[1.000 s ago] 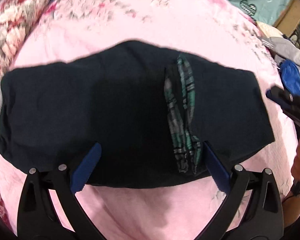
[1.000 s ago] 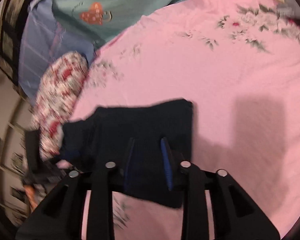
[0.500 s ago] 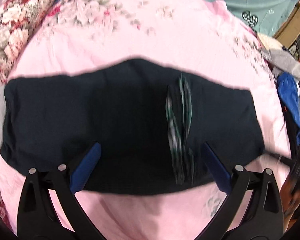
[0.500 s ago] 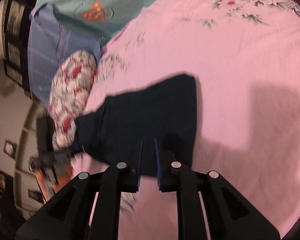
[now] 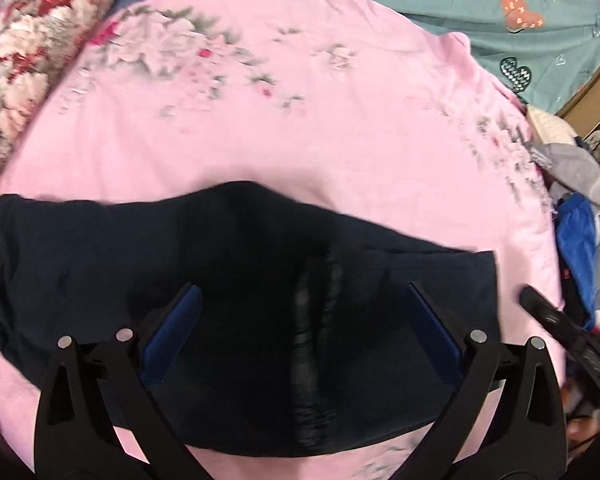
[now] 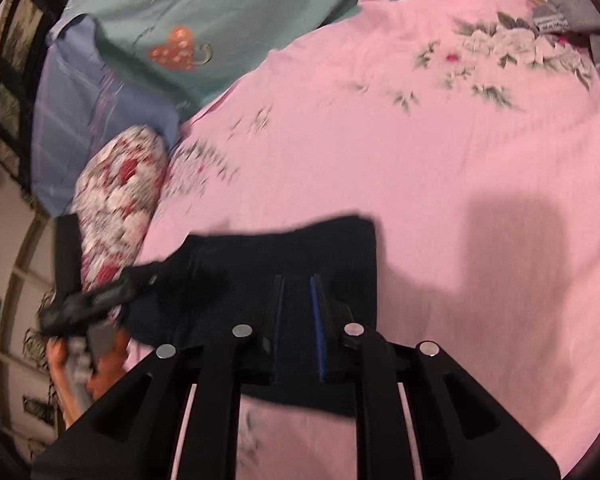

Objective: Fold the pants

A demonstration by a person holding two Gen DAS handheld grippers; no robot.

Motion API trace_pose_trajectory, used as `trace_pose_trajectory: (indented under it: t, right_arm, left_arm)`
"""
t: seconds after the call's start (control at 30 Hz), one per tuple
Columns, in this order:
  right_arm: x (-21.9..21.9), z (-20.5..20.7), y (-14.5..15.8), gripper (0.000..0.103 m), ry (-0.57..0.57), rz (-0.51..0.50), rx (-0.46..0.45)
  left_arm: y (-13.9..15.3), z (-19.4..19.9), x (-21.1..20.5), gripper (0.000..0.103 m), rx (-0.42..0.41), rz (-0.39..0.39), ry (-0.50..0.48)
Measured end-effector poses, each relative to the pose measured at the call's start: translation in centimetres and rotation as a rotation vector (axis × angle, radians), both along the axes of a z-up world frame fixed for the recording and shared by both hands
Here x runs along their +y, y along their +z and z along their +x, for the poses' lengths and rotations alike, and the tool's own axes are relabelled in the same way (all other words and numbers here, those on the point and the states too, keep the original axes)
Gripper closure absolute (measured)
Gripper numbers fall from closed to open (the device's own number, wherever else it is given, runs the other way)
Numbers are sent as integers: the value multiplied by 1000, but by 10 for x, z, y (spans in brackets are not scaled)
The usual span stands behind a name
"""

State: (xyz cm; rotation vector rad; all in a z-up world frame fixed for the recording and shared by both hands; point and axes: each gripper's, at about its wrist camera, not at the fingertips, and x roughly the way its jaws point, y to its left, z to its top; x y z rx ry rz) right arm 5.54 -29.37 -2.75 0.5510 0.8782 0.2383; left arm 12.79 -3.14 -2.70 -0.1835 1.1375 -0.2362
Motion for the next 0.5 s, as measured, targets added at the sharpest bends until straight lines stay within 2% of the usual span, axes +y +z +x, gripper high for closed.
trace_pose_trajectory:
  t: [0.1,0.17,0.23,0.3,0.4,0.5]
  right_arm:
    - [14,31,-10,87,27,49,40]
    - [21,46,-24,87,48,60,93]
    - [26,52,-34,87,85,12,95]
    - [15,51,-39,97,73,18,81]
    - [-16,40,-34,100,-21,12,63]
    - [-18,37,-34,100,-17,-42,50]
  left_arm:
    - [-16,8,-13,2,60,-56,-12]
    - [-31,17,-20,2,100,-31,7]
    - [-33,18,-23,2,57,32,5]
    - [-34,17,-21,2,40,80,-12]
    - [-33,17,-3,2,42,61,40]
    - [-30,12,8,2,51,48,82]
